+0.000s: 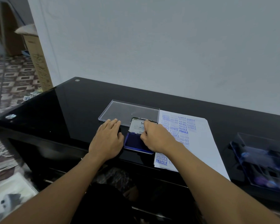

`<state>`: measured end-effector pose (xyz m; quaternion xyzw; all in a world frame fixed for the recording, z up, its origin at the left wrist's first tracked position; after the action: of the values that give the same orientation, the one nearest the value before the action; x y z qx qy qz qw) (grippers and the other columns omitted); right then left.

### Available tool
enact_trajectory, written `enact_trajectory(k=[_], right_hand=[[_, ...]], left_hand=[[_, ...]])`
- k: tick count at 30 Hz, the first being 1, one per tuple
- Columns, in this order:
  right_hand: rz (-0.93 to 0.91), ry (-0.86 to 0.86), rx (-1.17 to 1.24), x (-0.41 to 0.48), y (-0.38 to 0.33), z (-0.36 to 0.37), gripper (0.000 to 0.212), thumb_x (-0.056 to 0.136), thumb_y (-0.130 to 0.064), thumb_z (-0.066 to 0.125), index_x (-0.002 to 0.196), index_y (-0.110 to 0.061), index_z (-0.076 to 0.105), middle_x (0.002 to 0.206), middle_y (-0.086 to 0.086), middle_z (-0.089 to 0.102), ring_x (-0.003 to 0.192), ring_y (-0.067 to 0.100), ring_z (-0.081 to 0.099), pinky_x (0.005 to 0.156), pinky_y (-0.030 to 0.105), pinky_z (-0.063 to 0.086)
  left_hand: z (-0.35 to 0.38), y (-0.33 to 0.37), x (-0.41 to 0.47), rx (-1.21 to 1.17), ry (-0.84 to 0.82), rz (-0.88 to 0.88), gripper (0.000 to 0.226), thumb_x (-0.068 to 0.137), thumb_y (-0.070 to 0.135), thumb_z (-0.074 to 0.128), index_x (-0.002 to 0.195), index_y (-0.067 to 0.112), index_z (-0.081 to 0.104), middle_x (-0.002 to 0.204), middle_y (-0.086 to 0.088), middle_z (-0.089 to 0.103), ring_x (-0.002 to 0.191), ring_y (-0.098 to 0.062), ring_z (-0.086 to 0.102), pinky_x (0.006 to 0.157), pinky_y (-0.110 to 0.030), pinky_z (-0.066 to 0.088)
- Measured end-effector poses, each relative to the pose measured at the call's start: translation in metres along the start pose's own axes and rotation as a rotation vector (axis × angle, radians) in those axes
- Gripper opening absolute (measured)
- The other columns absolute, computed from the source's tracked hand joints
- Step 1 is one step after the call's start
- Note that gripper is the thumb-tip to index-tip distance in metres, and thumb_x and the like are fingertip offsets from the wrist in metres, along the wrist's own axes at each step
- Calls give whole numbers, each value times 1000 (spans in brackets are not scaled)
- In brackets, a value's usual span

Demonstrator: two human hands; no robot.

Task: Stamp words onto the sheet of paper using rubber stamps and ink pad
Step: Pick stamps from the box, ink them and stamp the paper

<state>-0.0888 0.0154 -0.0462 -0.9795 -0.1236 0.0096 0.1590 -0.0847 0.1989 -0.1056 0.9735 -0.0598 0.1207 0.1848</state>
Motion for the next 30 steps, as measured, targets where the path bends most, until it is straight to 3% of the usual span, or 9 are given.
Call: enact_trajectory(k=[20,26,30], right_hand=[[19,4,36,-3,-4,0,16,95,-20,47,83,-19,36,94,14,60,80,31,56,63,37,43],[16,22,-29,-8,-11,0,9,94,-16,46,91,-14,37,82,10,48,73,32,48,61,35,38],[27,8,19,-7,-8,0,11,94,-16,46,87,-15,37,84,11,52,74,31,50,61,35,38]], left_hand=[[-1,3,0,2,-2,-16,55,102,31,35,155,15,27,162,-1,23,151,-18,13,123,-36,13],[0,3,1,-3,5,-18,56,101,30,36,154,14,29,162,-2,24,151,-18,14,123,-36,13],[1,2,1,-1,5,-17,56,101,30,36,154,14,29,162,-2,24,151,-18,14,123,-36,13]])
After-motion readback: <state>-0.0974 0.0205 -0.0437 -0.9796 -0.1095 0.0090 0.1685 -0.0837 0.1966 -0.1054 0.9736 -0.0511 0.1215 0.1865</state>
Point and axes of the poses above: each hand's wrist, its own x-axis towards the middle knuckle, its own z-axis out of the palm, y = z × x, the point moved 2 cm from there along x, towards the middle knuckle
